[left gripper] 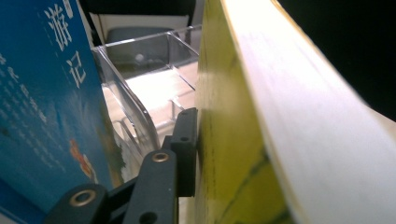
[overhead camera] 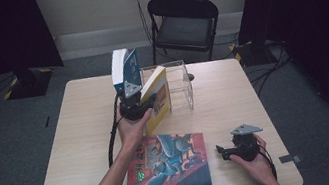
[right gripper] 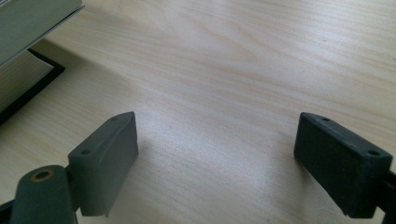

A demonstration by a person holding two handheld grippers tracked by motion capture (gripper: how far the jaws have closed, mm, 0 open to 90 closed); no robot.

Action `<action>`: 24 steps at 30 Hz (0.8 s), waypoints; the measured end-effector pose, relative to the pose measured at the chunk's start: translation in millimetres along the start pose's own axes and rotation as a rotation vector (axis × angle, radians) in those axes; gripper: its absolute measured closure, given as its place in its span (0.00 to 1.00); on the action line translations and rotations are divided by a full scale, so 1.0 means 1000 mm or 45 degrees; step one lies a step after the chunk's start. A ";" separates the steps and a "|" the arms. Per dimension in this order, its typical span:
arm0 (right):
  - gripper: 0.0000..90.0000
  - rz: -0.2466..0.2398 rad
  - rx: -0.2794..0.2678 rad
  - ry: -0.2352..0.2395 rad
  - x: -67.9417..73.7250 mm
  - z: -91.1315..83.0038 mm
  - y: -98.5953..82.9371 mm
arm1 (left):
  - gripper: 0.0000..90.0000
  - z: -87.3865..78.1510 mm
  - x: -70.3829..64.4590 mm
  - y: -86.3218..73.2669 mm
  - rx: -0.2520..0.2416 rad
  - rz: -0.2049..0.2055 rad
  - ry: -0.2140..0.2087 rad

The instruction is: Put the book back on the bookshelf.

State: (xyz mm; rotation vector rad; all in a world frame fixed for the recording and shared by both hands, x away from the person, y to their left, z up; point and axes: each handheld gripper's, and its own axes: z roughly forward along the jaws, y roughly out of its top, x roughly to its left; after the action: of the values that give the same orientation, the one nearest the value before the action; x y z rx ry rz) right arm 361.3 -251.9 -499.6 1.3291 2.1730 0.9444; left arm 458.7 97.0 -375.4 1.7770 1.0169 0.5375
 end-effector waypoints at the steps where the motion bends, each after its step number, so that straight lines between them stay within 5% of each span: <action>1: 0.15 0.000 0.000 0.000 0.000 0.000 0.000 | 0.75 -0.002 0.000 0.001 0.000 -0.001 -0.004; 6: 0.15 0.000 0.000 0.000 0.000 0.000 0.000 | 0.72 -0.011 0.003 0.014 0.064 -0.026 -0.002; 13: 0.15 0.000 0.000 0.000 0.000 0.000 0.000 | 0.64 -0.024 0.003 0.036 0.133 0.038 0.020; 16: 0.15 0.000 0.000 -0.001 0.000 0.000 0.000 | 0.64 -0.022 0.003 0.046 0.223 0.053 0.019; 20: 0.15 0.000 0.000 -0.001 0.000 0.000 0.000 | 0.61 -0.020 0.004 0.064 0.354 0.000 -0.015; 24: 0.15 0.000 -0.001 0.000 0.000 0.001 0.001 | 0.61 -0.016 0.001 0.081 0.465 -0.003 0.009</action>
State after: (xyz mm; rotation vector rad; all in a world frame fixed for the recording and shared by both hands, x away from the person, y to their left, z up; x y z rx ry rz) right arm 362.0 -251.3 -499.7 1.3291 2.1725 0.9446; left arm 479.7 92.7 -295.5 2.0932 1.1782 0.3724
